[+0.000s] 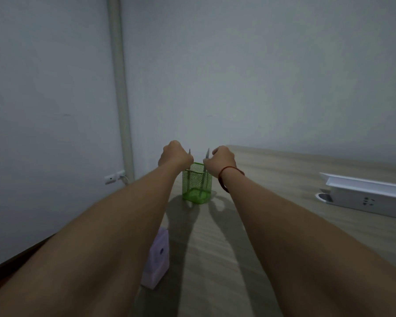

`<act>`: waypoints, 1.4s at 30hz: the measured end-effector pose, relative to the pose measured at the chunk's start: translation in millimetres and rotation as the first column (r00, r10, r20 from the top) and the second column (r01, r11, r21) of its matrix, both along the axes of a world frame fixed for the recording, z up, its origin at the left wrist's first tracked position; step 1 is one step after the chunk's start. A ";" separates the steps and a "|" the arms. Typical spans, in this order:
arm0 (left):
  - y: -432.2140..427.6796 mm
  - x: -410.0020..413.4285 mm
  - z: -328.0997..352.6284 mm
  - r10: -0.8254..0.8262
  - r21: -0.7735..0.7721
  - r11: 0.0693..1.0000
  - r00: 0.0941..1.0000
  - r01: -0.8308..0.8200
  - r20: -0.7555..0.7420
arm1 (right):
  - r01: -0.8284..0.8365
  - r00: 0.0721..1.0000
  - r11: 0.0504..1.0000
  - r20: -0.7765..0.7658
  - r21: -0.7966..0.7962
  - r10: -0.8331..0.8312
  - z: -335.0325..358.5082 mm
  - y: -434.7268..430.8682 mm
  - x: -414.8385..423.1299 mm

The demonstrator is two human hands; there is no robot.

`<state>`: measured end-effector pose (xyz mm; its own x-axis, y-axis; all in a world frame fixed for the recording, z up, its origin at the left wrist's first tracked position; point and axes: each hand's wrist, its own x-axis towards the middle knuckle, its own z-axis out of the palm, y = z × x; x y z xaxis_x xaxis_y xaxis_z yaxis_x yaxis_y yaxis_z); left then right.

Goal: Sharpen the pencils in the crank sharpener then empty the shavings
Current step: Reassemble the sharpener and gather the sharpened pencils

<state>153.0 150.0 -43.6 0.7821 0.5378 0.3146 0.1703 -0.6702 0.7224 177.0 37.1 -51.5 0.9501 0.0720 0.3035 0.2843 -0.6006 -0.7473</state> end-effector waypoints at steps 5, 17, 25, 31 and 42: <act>-20.5 -42.9 28.9 0.024 0.003 1.000 0.999 -0.024 -0.035 | -0.037 0.999 0.984 0.004 -0.174 0.038 34.6 -29.8 -41.4; -162.0 -205.2 39.4 -0.169 0.184 0.964 0.975 0.194 -0.145 | 0.099 0.995 0.921 0.019 -0.378 -0.099 68.4 -198.6 -214.0; -249.7 -239.3 -41.2 -0.305 0.136 0.927 0.915 0.349 -0.263 | 0.136 0.978 0.859 -0.072 -0.494 -0.196 -5.6 -288.0 -262.2; -296.7 -245.4 -70.6 -0.375 0.119 0.899 0.880 0.422 -0.293 | 0.118 0.954 0.865 -0.187 -0.487 -0.236 -42.2 -335.2 -283.1; -332.5 -244.5 -90.5 -0.402 0.086 0.888 0.854 0.451 -0.330 | 0.086 0.930 0.873 -0.275 -0.480 -0.243 -62.4 -345.7 -295.8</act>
